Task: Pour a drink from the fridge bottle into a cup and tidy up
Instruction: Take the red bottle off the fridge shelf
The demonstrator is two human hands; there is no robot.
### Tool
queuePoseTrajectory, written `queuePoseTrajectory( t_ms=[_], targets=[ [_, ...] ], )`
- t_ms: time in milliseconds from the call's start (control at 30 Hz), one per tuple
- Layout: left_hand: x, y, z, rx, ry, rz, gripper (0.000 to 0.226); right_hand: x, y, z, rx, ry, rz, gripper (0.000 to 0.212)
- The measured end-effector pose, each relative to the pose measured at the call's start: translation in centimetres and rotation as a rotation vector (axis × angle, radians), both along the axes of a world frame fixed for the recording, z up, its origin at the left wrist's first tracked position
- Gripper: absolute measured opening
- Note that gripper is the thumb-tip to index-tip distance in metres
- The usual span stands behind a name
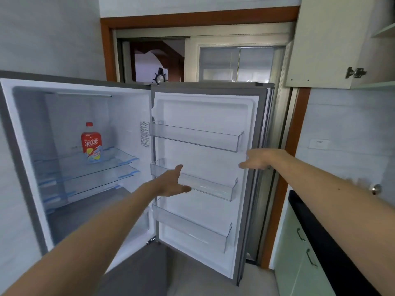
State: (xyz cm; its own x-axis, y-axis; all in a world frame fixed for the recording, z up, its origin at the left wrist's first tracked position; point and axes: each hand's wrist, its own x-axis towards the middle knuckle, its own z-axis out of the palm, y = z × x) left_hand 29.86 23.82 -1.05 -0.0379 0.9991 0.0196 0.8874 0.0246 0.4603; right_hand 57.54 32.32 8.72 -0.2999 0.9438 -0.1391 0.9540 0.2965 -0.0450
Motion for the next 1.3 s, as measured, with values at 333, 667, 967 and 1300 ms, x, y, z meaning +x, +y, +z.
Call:
queuePoseTrajectory(
  t_ms=[333,667,967,1300],
  targets=[
    [-12.2,-10.2,1.7,0.032,0.282,0.216,0.093,-12.8,-7.5,-3.1,0.073,0.039,0.282,0.087],
    [-22.8,-21.2,1.8,-0.006,0.359,0.376,0.095,-26.1,-14.5,-4.7,0.085,0.192,0.511,0.089],
    [-26.8,-23.4,1.1,-0.004,0.336,0.452,0.082,-33.7,-15.1,-5.5,0.106,0.186,0.640,0.086],
    [-29.3,-17.9,1.0,-0.010,0.328,0.514,0.082,-38.2,-8.4,-6.5,0.109,0.217,0.706,0.082]
  ],
)
